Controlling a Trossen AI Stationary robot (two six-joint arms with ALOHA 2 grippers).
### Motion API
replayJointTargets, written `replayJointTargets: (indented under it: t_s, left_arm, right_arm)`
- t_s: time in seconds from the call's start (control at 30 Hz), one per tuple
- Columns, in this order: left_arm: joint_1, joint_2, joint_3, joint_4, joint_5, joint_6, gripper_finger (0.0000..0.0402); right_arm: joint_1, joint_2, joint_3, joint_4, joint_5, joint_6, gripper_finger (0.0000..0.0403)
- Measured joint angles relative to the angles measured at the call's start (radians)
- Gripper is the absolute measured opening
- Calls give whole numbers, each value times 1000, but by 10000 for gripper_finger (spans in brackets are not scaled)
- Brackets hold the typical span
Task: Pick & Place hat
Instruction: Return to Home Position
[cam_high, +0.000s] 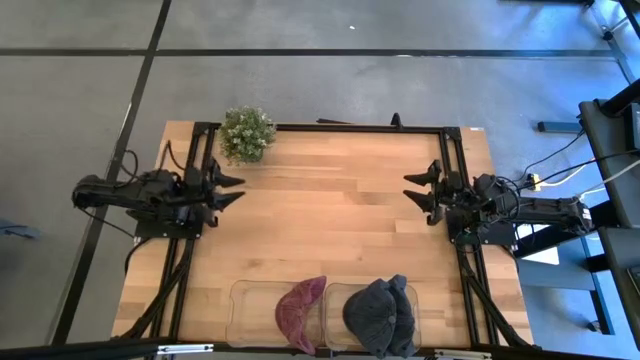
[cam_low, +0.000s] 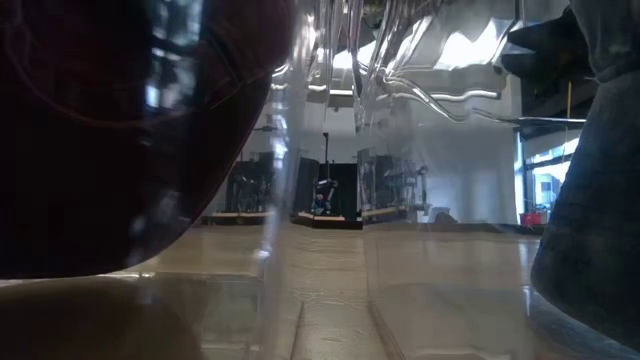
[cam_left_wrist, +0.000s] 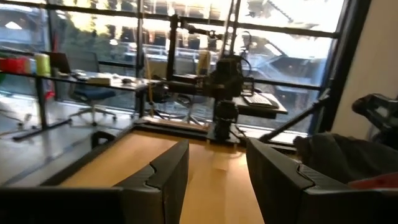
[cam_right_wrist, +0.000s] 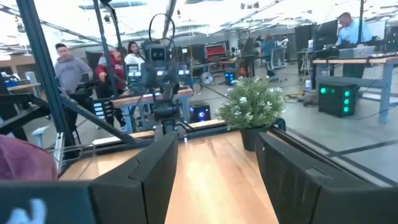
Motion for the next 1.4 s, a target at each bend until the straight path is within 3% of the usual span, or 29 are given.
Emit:
replayJointTargets:
  t_s: [0.23, 0.8, 1.03, 1.4]
  left_arm:
    - [0, -1, -135, 159, -3, -6, 157]
    - [0, -1, -266, 202, 27, -46, 157]
    - [12, -3, -265, 188, 27, -25, 157]
    - [37, -3, -265, 72, 21, -47, 157]
  right_arm:
    - [0, 0, 0, 0, 42, -20, 217]
    - [0, 0, 0, -2, 76, 7, 217]
    - [0, 0, -1, -27, 94, 6, 217]
    - [0, 1, -114, 62, 94, 6, 217]
